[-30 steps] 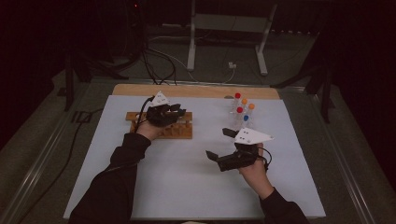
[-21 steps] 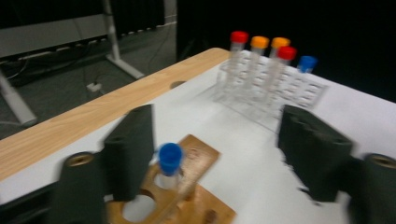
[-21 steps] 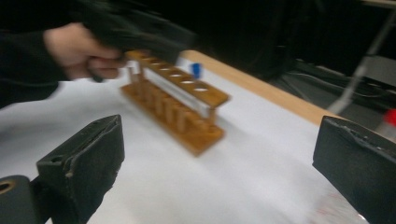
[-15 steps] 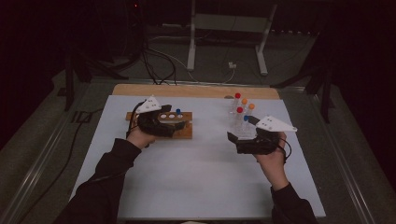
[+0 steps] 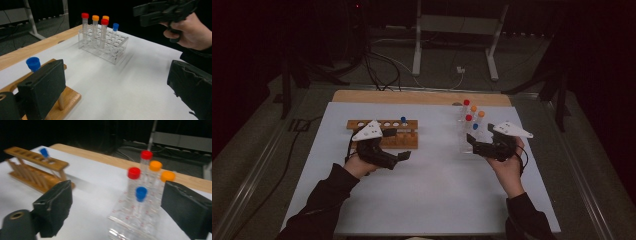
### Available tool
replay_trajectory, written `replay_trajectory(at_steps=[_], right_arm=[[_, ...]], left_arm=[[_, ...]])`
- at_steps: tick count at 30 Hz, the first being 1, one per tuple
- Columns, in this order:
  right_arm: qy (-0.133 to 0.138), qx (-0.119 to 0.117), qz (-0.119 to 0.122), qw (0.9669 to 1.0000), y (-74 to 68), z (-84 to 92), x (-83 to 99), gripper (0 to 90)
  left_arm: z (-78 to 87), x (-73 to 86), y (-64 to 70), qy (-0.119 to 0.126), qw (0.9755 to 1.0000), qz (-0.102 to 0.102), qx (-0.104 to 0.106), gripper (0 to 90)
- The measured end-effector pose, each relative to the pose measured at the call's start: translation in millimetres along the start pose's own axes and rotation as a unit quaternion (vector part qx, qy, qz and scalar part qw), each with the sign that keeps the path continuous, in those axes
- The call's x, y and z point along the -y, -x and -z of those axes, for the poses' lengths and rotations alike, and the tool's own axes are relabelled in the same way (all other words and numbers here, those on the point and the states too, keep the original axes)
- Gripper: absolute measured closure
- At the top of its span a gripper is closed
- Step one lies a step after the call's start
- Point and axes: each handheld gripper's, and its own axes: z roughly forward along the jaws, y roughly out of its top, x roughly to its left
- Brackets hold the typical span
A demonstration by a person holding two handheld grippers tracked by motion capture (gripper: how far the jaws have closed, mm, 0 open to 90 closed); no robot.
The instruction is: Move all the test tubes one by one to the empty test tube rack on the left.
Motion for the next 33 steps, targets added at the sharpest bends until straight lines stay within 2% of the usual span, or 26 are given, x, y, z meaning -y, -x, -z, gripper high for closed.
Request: replay_trajectory(at_steps=[3, 7, 8, 12, 13, 14, 15, 18, 19, 23, 33], right_arm=[[-0.018, 0.007, -0.006, 0.9998, 5.1, -5.3, 4.7, 18.0], [-0.032, 0.018, -0.009, 0.9993, 9.2, -10.3, 9.1, 24.1], [-0.041, 0.023, -0.009, 0.9989, 11.4, -13.2, 10.9, 28.7], [-0.054, 0.026, -0.016, 0.9981, 14.5, -18.3, 12.5, 34.6], [-0.062, 0.027, -0.022, 0.9975, 16.2, -21.7, 13.1, 39.9], [-0.062, 0.027, -0.022, 0.9975, 16.2, -21.7, 13.1, 39.9], [-0.072, 0.031, -0.026, 0.9966, 18.1, -25.2, 13.3, 45.7], [-0.083, 0.031, -0.027, 0.9957, 20.2, -30.1, 13.7, 50.8], [-0.088, 0.024, -0.025, 0.9955, 20.9, -32.1, 13.7, 53.5], [-0.096, 0.020, -0.021, 0.9950, 21.7, -37.7, 14.8, 56.7], [-0.103, 0.041, -0.020, 0.9936, 26.9, -53.4, 14.9, 68.3]], left_arm=[[-1.5, 4.8, 2.9, -0.002, 1.0000, 0.002, 0.006, 2.7], [-3.0, 7.5, 4.9, -0.009, 0.9999, -0.002, 0.005, 2.7], [-2.2, 7.6, 4.9, -0.008, 0.9999, -0.001, 0.008, 2.7], [-2.0, 7.9, 5.4, -0.008, 0.9999, -0.002, 0.008, 2.7], [-2.7, 8.5, 6.0, -0.010, 0.9999, -0.004, 0.010, 2.7], [-2.7, 8.5, 6.0, -0.010, 0.9999, -0.004, 0.010, 2.7], [-3.9, 8.6, 6.6, -0.013, 0.9999, -0.006, 0.008, 2.7], [-4.6, 8.9, 6.8, -0.012, 0.9999, -0.004, 0.009, 2.7], [-5.0, 9.0, 6.8, -0.013, 0.9999, -0.003, 0.009, 2.7], [-5.8, 9.5, 6.1, -0.015, 0.9999, -0.002, 0.009, 2.7], [-5.8, 9.7, 6.3, -0.015, 0.9998, -0.006, 0.009, 2.7]])
